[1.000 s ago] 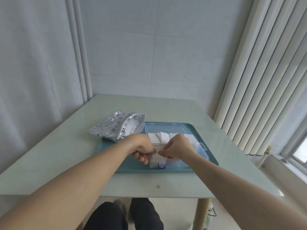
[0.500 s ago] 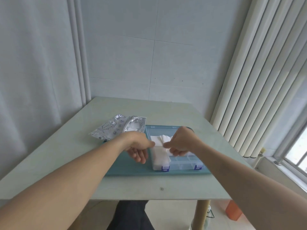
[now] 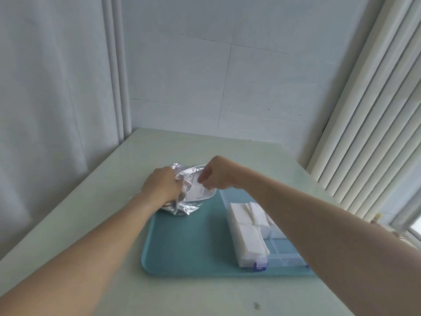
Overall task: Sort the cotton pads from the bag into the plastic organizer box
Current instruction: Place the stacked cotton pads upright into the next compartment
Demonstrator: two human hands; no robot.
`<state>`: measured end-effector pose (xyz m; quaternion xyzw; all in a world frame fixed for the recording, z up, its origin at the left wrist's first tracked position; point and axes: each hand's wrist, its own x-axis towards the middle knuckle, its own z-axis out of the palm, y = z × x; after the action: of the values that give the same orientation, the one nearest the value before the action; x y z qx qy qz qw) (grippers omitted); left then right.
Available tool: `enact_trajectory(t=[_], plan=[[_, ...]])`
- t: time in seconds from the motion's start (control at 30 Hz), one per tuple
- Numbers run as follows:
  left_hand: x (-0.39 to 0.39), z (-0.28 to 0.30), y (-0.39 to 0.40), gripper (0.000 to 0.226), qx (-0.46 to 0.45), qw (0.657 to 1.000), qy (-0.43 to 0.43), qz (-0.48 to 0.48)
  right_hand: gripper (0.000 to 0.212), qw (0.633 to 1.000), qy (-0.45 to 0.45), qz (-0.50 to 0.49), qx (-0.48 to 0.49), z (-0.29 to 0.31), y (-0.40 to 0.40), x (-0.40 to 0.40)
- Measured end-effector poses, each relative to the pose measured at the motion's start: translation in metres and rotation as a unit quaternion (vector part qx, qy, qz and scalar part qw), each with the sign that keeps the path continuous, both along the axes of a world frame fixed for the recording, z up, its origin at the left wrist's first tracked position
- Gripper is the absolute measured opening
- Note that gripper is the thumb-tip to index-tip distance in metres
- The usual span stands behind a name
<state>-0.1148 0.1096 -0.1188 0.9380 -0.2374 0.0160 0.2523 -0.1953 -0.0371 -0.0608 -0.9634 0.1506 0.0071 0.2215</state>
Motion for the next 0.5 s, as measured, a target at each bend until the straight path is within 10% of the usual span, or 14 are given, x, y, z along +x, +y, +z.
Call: enact_trajectory(t=[0.2,0.5], plan=[[0.024,-0.007,0.008,0.012,-0.020,1.000,-0.009,-0.006,0.026,0.984,0.132,0.068,-0.101,-0.028,0.013,0.047],[0.029,-0.033,0.002,0.014,-0.148,0.987,-0.039,0.055,0.039,0.995,0.092,0.046,-0.012,-0.042,0.003,0.062]])
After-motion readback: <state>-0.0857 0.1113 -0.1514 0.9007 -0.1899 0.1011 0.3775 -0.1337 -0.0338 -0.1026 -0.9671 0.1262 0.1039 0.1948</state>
